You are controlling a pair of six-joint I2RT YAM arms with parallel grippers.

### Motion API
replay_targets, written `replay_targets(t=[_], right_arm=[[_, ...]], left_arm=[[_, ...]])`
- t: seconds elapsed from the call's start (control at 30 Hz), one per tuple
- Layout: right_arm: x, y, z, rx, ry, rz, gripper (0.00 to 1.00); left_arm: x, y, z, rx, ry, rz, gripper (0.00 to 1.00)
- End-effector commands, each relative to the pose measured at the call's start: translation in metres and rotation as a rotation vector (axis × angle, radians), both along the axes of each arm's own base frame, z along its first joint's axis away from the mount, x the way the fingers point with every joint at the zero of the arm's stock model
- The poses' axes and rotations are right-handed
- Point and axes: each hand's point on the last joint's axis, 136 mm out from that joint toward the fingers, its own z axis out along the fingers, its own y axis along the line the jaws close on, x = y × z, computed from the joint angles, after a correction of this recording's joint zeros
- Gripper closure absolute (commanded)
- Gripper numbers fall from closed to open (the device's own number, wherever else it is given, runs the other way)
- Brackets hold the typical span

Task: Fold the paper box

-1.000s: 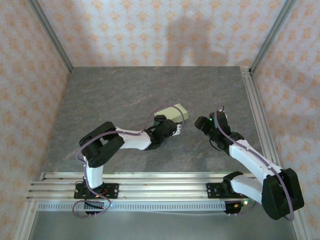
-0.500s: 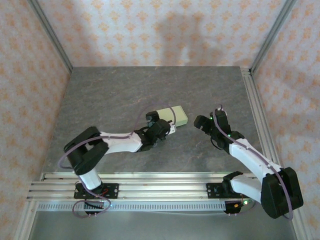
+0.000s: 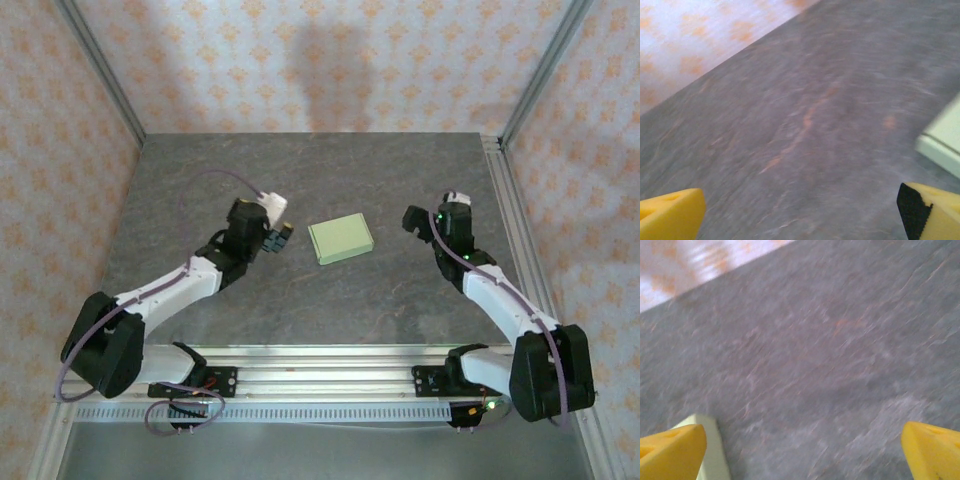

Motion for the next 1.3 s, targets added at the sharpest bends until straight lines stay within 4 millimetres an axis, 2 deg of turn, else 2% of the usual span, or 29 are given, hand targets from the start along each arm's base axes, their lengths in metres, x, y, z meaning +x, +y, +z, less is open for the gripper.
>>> replay_targets(t=[0.0, 0.1, 0.2, 0.3, 0.5, 0.57, 0.63, 0.7, 0.77, 1.27], right_arm=[[0.011, -0.03, 0.012, -0.082, -0.115, -0.078, 0.01], [0.012, -0.055, 0.002, -0.138, -0.132, -0.152, 0.01], [0.012, -0.079, -0.01, -0.183, -0.152, -0.236, 0.01], [0.014, -0.086, -0.026, -0.243, -0.132, -0.234, 0.0], [0.016, -0.08, -0.053, -0.235, -0.219, -0.187, 0.0], [0.016, -0.077, -0.055, -0.234, -0.267, -0.173, 0.01], [0.015, -0.077, -0.056, -0.232, -0.243, -0.167, 0.0], [0.018, -0.079, -0.057, -0.237, -0.226, -0.178, 0.01], [0.022, -0.081, -0.059, -0.241, -0.203, -0.189, 0.01], [0.026, -0.078, -0.061, -0.243, -0.181, -0.172, 0.01]], left_arm=[[0.0, 0.043, -0.003, -0.073, -0.035, 0.191, 0.01], [-0.001, 0.076, -0.008, -0.089, -0.083, 0.298, 0.01], [-0.008, 0.098, -0.02, -0.146, -0.103, 0.357, 0.02], [-0.012, 0.112, -0.029, -0.22, -0.165, 0.368, 0.01], [0.0, 0.126, -0.043, -0.268, -0.178, 0.356, 0.0], [0.003, 0.128, -0.051, -0.28, -0.173, 0.359, 0.0], [0.004, 0.128, -0.058, -0.29, -0.167, 0.354, 0.0], [0.011, 0.13, -0.073, -0.277, -0.136, 0.371, 0.0], [0.011, 0.143, -0.075, -0.299, -0.119, 0.435, 0.0], [0.012, 0.142, -0.073, -0.296, -0.136, 0.431, 0.0]])
